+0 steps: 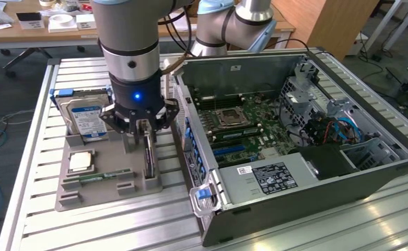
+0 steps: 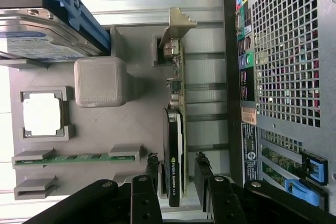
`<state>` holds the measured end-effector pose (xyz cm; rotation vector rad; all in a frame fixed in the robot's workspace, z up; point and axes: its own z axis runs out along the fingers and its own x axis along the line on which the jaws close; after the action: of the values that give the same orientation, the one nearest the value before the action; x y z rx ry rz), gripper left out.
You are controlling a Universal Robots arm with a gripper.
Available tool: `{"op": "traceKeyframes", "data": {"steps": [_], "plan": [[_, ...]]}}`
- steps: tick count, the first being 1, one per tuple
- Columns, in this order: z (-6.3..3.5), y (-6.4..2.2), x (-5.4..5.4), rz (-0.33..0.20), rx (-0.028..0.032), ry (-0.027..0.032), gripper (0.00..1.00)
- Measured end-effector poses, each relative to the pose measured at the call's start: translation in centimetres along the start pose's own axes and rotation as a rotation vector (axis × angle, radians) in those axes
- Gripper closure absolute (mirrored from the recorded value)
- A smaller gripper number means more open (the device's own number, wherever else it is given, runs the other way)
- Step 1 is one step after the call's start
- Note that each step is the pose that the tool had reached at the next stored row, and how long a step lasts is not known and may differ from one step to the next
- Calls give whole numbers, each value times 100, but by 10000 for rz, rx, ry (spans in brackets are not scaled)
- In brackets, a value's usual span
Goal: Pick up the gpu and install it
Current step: 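Pick up the gpu and move the gpu toward the slot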
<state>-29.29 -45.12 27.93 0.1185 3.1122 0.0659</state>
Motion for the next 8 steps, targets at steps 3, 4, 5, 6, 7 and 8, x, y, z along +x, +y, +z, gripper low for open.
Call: {"op": "traceKeyframes", "data": {"steps": [3, 4, 5, 6, 7, 8], "plan": [[36, 0, -7, 2, 1, 2, 58], [52, -1, -8, 2, 1, 5, 58], [66, -2, -9, 1, 1, 7, 58], [81, -2, -10, 1, 0, 8, 58], [92, -3, -10, 2, 1, 10, 58], [99, -3, -11, 1, 1, 12, 58]]}}
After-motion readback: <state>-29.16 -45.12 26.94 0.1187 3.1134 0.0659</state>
